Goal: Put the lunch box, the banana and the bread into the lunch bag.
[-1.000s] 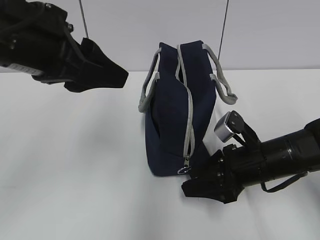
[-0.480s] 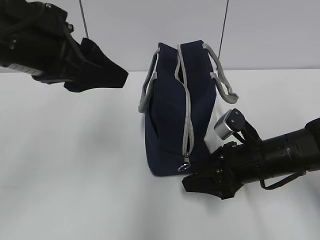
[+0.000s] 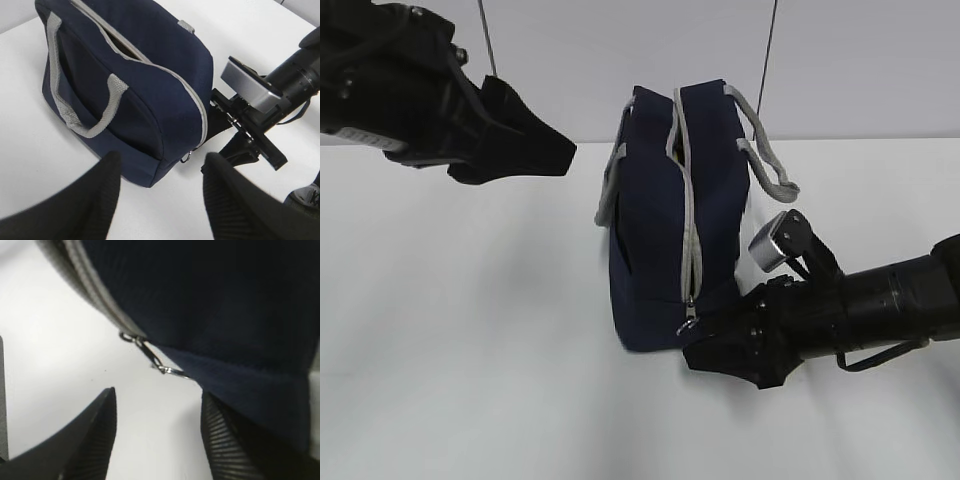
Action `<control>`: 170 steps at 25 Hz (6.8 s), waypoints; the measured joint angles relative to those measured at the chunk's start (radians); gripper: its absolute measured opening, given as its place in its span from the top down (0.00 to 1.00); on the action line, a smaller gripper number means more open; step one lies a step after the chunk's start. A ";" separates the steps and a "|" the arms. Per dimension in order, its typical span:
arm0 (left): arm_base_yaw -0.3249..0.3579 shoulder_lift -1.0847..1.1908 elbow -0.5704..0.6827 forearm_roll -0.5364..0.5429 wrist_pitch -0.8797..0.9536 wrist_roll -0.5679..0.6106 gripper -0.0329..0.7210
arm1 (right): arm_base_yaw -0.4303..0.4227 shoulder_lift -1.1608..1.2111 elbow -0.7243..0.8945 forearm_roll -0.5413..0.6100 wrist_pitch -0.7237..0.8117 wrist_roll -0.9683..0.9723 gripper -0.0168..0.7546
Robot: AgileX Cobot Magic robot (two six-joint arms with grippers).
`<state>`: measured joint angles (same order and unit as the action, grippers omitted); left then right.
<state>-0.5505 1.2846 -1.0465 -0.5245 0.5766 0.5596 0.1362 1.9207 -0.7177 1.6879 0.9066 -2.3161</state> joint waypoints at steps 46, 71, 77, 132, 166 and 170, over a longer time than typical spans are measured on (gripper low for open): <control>0.000 0.000 0.000 0.001 0.018 0.000 0.45 | 0.000 0.021 0.000 0.060 0.020 -0.042 0.40; 0.000 0.000 0.000 0.001 0.021 0.000 0.45 | 0.000 0.045 0.000 0.110 0.065 -0.073 0.40; 0.000 0.000 0.000 0.001 0.021 0.000 0.45 | 0.000 0.065 0.000 0.110 0.092 -0.073 0.36; 0.000 0.000 0.000 0.011 0.031 0.000 0.45 | 0.000 0.079 -0.038 0.089 0.054 -0.075 0.95; 0.000 0.000 0.000 0.014 0.051 0.000 0.45 | 0.000 -0.223 -0.038 -0.395 -0.071 0.497 1.00; 0.000 0.000 0.000 0.014 0.051 0.000 0.45 | 0.000 -0.226 -0.040 -0.450 -0.082 0.554 1.00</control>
<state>-0.5505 1.2846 -1.0465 -0.5104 0.6279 0.5596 0.1362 1.6950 -0.7572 1.2380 0.8251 -1.7616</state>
